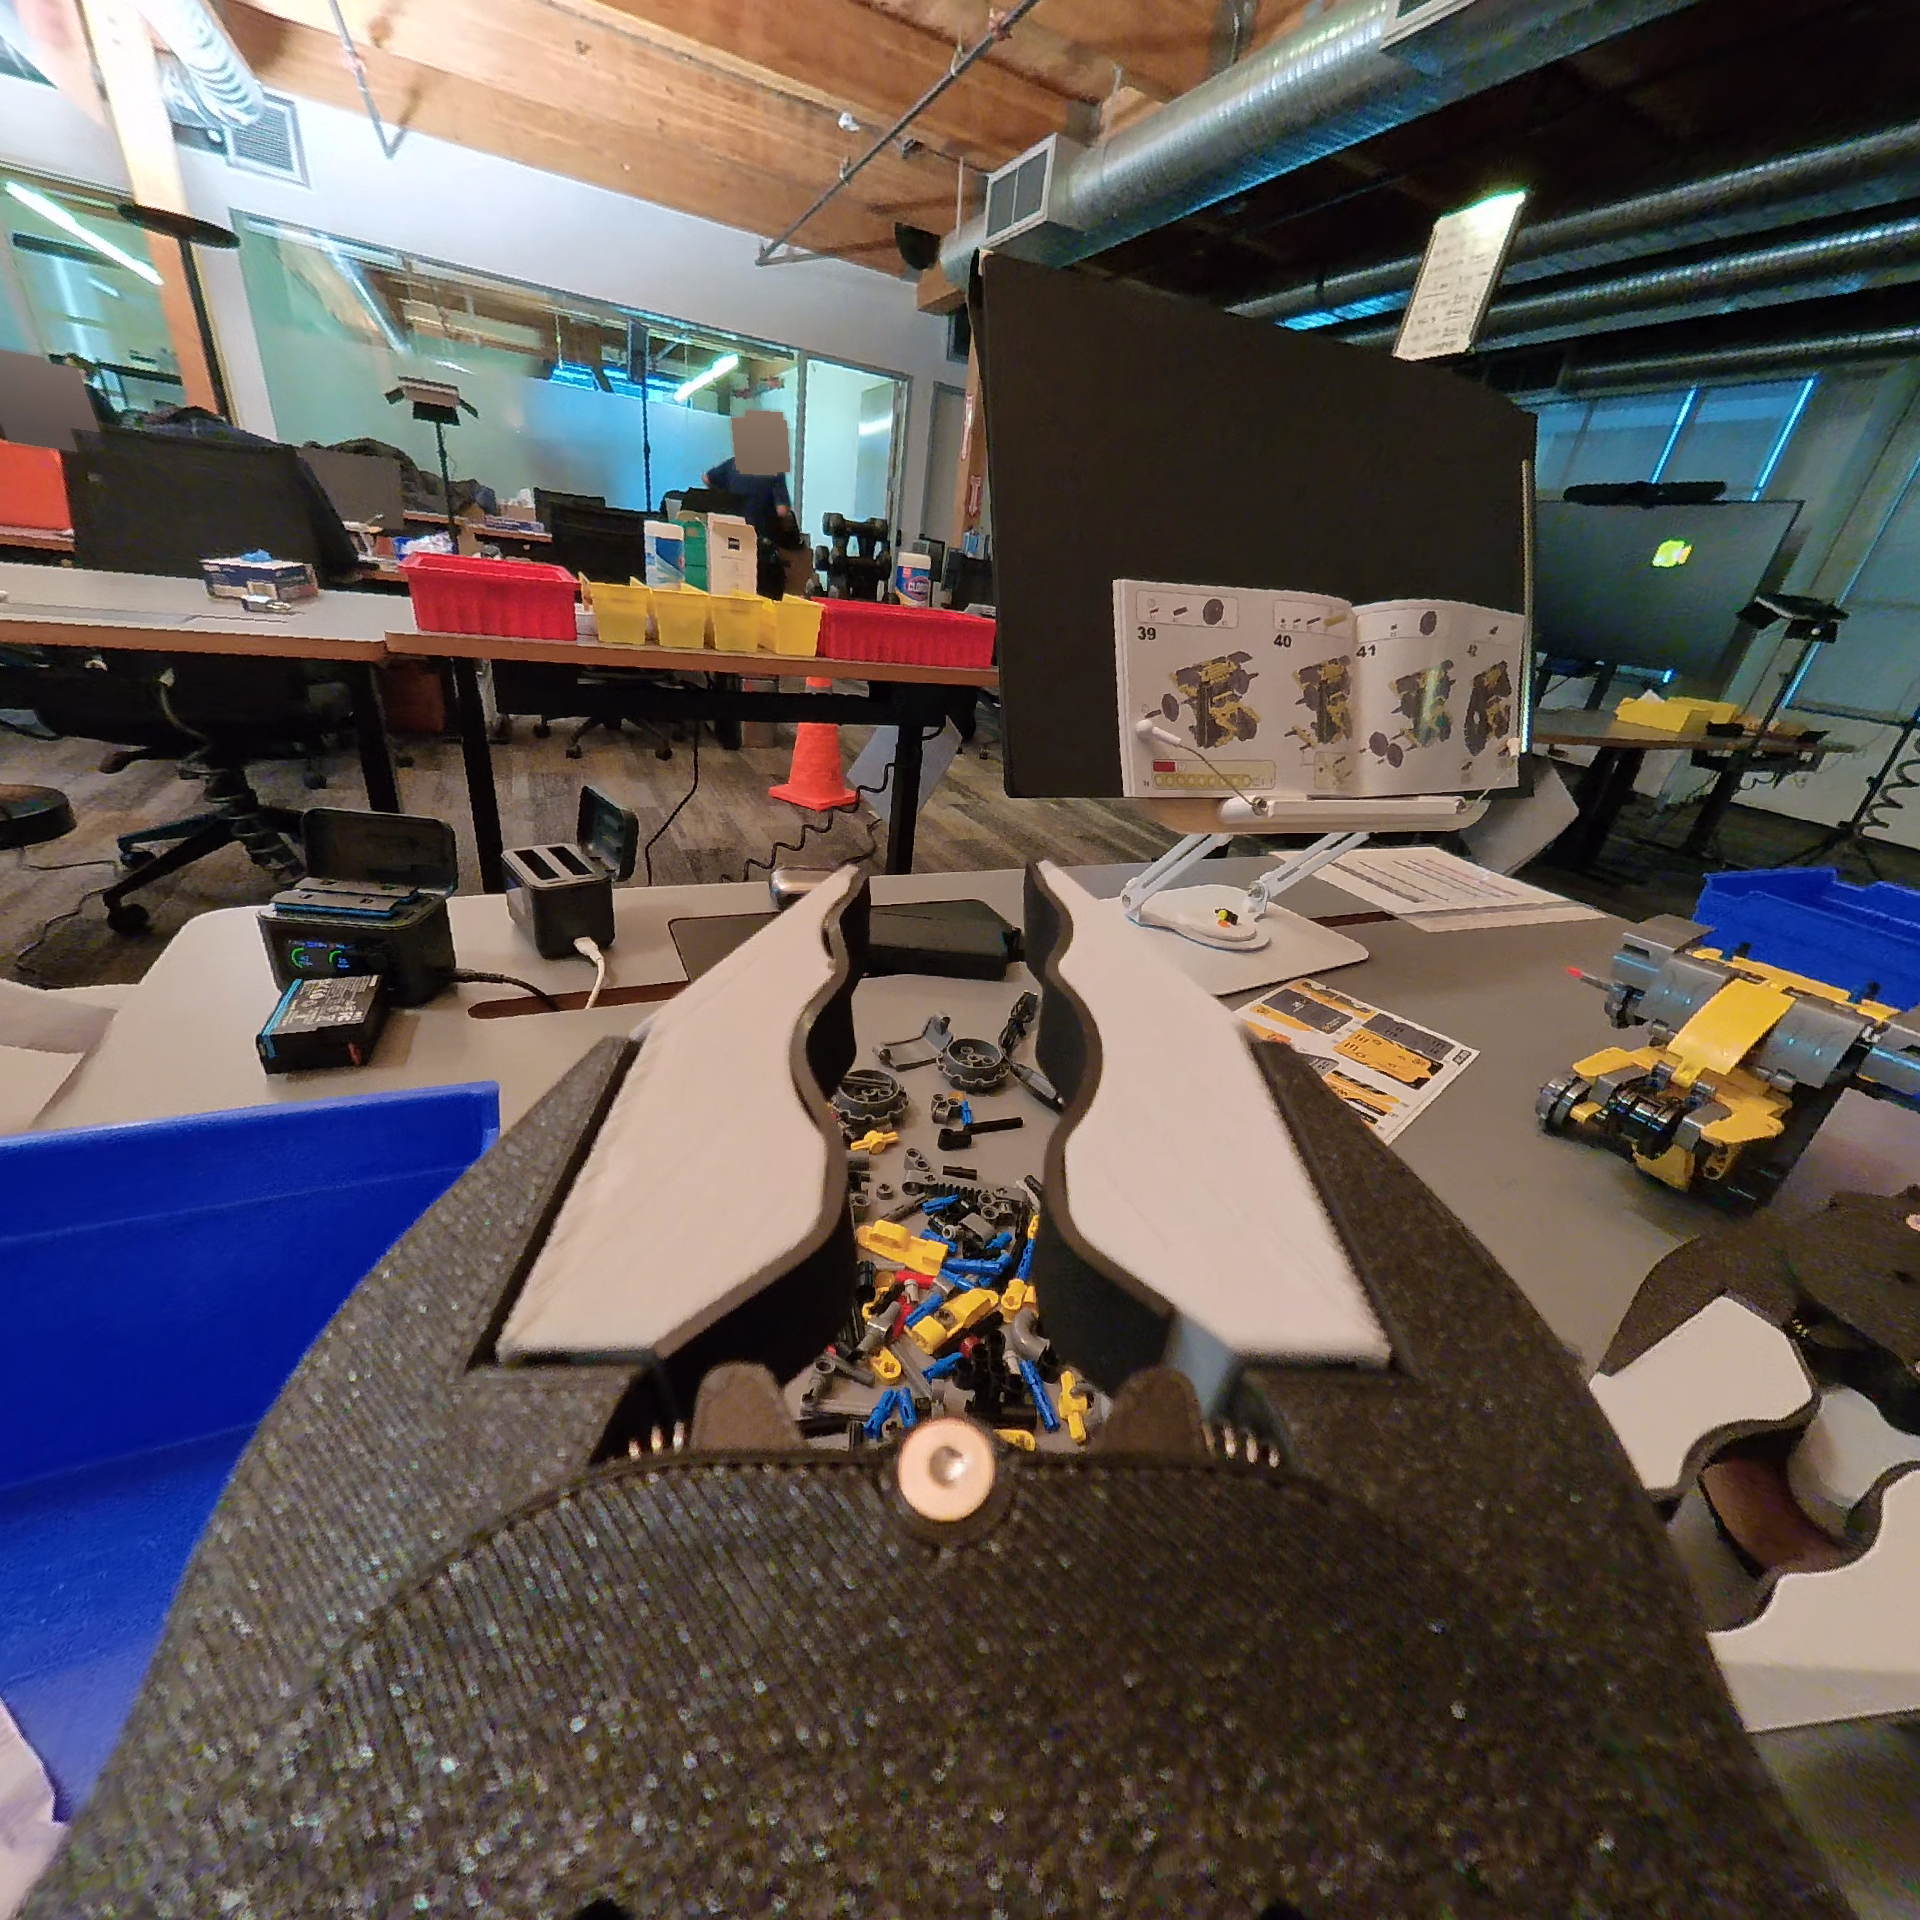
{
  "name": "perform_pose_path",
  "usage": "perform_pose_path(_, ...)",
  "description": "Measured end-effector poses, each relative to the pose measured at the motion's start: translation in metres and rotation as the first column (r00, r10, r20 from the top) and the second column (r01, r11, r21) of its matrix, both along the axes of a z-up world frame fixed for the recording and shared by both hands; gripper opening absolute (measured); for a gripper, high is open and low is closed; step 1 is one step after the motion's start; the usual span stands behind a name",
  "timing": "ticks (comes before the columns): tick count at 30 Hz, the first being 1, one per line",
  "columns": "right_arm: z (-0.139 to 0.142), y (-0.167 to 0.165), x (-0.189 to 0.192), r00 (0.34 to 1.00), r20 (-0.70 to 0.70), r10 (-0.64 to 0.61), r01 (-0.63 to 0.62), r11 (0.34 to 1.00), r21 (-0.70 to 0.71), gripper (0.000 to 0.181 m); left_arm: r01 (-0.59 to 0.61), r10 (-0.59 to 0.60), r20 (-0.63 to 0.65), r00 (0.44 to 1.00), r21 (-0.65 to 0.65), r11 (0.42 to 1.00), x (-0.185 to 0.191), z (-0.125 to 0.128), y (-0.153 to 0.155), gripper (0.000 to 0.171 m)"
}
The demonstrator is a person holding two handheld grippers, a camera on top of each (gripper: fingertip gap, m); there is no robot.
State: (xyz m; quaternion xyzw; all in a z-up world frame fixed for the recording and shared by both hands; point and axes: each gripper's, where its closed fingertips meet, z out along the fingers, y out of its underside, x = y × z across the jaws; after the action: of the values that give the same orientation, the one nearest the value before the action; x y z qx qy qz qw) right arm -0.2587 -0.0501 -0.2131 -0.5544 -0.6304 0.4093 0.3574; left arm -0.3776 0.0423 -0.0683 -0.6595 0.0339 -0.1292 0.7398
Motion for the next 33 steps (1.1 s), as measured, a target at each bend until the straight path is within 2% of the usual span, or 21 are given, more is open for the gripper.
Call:
perform_pose_path(18, -0.0045, -0.0001, -0.0026, 0.999, 0.025, -0.022, 0.021, 0.999, 0.031, 0.023, 0.003, -0.003, 0.004, 1.0, -0.004, 1.0, 0.0001, -0.0011, 0.0003, 0.028)
perform_pose_path(33, -0.0031, 0.0039, -0.0028, 0.999, 0.024, -0.039, 0.04, 0.999, -0.034, 0.027, 0.0, 0.0, 0.018, 1.0, -0.005, 1.0, -0.0048, -0.0017, -0.001, 0.029)
